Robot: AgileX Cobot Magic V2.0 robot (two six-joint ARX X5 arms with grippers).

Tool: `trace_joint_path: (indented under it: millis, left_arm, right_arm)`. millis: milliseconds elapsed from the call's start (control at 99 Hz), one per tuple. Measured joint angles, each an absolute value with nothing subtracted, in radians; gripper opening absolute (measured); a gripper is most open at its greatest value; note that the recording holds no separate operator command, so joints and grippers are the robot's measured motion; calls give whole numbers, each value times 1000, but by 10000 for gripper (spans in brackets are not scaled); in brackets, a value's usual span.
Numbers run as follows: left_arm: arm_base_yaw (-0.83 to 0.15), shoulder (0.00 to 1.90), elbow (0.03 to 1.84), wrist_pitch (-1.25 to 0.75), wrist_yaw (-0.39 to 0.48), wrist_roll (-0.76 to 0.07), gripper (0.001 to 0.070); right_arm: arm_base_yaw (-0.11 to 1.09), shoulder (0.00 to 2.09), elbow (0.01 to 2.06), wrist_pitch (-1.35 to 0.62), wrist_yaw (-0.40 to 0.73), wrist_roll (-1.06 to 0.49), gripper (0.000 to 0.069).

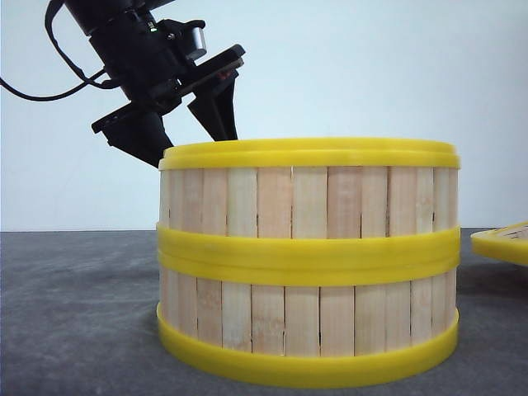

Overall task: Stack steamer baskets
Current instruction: 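Lower the basket onto the front basket and open the left gripper, then grasp the rim of another bun-filled basket with the right gripper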

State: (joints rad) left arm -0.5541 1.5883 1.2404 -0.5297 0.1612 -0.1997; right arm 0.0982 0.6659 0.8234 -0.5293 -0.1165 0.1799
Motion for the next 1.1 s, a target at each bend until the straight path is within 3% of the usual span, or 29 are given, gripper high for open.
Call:
trace_joint_path:
  millis: [323, 616, 879, 1101]
  left_arm:
    - [-552, 1531, 1240, -525, 125, -199, 432]
    - [-548, 1218, 1240, -457, 90, -183, 432]
    - [-545, 975, 1234, -478, 17, -175, 432]
    - [-545, 754, 1021, -479, -23, -177, 432]
  right_arm:
    - [98, 673, 824, -535, -132, 180, 419]
    - [98, 700, 825, -480, -132, 180, 419]
    - [98, 873, 905, -477, -159, 188, 419]
    - [98, 1066, 1023, -474, -161, 188, 419]
